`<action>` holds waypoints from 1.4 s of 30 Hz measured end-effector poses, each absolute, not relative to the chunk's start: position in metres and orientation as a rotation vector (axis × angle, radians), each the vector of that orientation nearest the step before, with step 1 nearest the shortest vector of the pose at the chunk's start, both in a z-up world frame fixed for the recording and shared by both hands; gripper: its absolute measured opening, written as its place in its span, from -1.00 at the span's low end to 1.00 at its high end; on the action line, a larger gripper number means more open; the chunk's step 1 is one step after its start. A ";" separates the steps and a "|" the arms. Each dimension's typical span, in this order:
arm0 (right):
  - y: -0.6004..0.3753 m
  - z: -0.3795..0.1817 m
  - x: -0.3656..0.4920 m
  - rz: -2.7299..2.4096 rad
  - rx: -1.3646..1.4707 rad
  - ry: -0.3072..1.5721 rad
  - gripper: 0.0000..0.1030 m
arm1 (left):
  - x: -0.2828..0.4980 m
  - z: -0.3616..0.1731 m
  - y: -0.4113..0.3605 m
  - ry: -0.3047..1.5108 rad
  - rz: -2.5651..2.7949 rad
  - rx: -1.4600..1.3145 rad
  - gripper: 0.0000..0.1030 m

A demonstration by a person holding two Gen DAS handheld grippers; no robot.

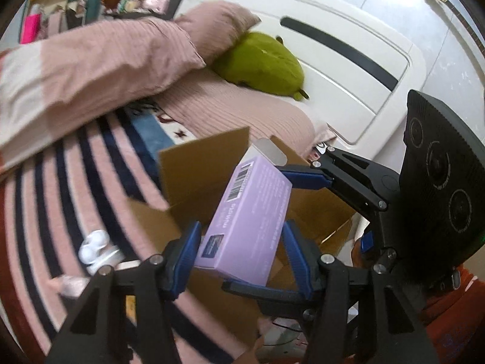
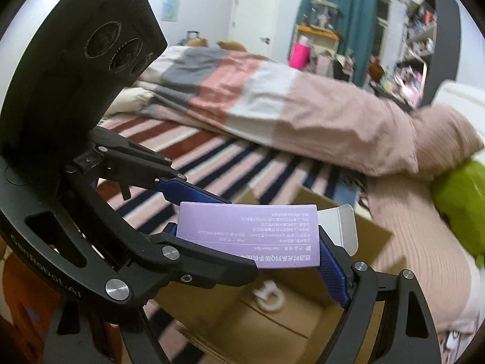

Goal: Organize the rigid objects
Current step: 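Carry the lilac box over the cardboard box and release it inside, then move the right tool to the gold bar and grasp it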

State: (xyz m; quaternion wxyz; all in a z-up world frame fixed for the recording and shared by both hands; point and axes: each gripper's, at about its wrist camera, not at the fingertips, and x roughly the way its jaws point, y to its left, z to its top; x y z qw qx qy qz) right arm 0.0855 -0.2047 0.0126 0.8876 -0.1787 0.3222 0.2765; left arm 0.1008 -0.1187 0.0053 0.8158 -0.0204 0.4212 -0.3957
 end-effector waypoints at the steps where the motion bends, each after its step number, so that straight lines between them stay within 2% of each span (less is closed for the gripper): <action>1: -0.212 0.011 0.090 0.565 -0.361 0.687 0.62 | 0.105 0.003 -0.126 0.914 -0.854 -0.044 0.02; 9: -0.250 -0.003 0.107 0.497 -0.321 0.799 0.66 | 0.123 -0.011 -0.161 0.996 -0.876 -0.021 0.05; 11: -0.254 -0.006 0.109 0.473 -0.321 0.820 0.78 | 0.122 -0.010 -0.162 0.987 -0.848 -0.004 0.45; 13: -0.256 -0.007 0.109 0.461 -0.315 0.829 0.86 | 0.119 -0.007 -0.158 0.958 -0.836 0.004 0.57; 27: -0.242 0.009 0.091 0.447 -0.313 0.796 0.88 | 0.089 0.026 -0.089 0.815 -0.707 -0.002 0.59; 35: -0.188 0.032 0.068 0.498 -0.344 0.728 0.88 | 0.062 0.031 0.001 0.737 -0.563 -0.086 0.59; 42: -0.108 0.026 0.042 0.680 -0.388 0.687 0.88 | 0.040 0.007 0.082 0.698 -0.392 -0.109 0.62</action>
